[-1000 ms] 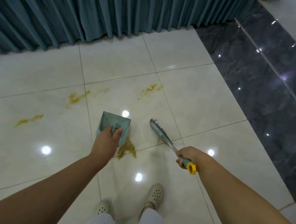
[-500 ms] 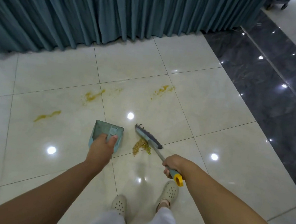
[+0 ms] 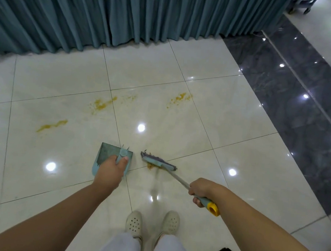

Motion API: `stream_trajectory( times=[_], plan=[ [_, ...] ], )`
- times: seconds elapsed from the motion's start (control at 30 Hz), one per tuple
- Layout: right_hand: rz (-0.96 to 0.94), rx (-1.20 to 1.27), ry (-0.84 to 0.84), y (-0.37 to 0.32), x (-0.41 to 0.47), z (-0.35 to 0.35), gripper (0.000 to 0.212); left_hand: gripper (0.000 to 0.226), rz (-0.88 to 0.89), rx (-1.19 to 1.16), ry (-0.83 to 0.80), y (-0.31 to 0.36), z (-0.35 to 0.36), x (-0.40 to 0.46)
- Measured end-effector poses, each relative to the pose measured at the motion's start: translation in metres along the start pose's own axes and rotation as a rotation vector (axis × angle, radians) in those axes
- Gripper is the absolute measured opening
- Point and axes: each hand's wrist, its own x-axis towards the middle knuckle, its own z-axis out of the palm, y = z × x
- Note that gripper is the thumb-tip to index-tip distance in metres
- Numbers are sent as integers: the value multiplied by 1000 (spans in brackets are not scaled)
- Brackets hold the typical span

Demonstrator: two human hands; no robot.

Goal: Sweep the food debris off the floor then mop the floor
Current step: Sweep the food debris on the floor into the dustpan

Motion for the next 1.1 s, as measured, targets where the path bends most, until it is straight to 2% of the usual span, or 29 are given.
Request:
stream_trajectory(
  times=[0.2, 0.33, 0.6, 0.97, 1.1],
  plan=[
    [23, 132, 8, 13, 0, -24, 32, 39, -18, 16, -27, 0, 1, -14],
    [7, 221, 11, 9, -3, -37, 18, 38, -33, 39, -25, 2, 3, -21],
    [35, 600, -133, 16, 16, 0, 8, 40, -64, 22, -29, 0, 15, -43],
    [0, 784, -245, 14, 12, 8, 11, 33, -109, -30, -98, -3, 17, -86],
    [-22, 751, -227, 16, 5, -2, 9, 29, -102, -33, -140, -3, 11, -96]
  ],
)
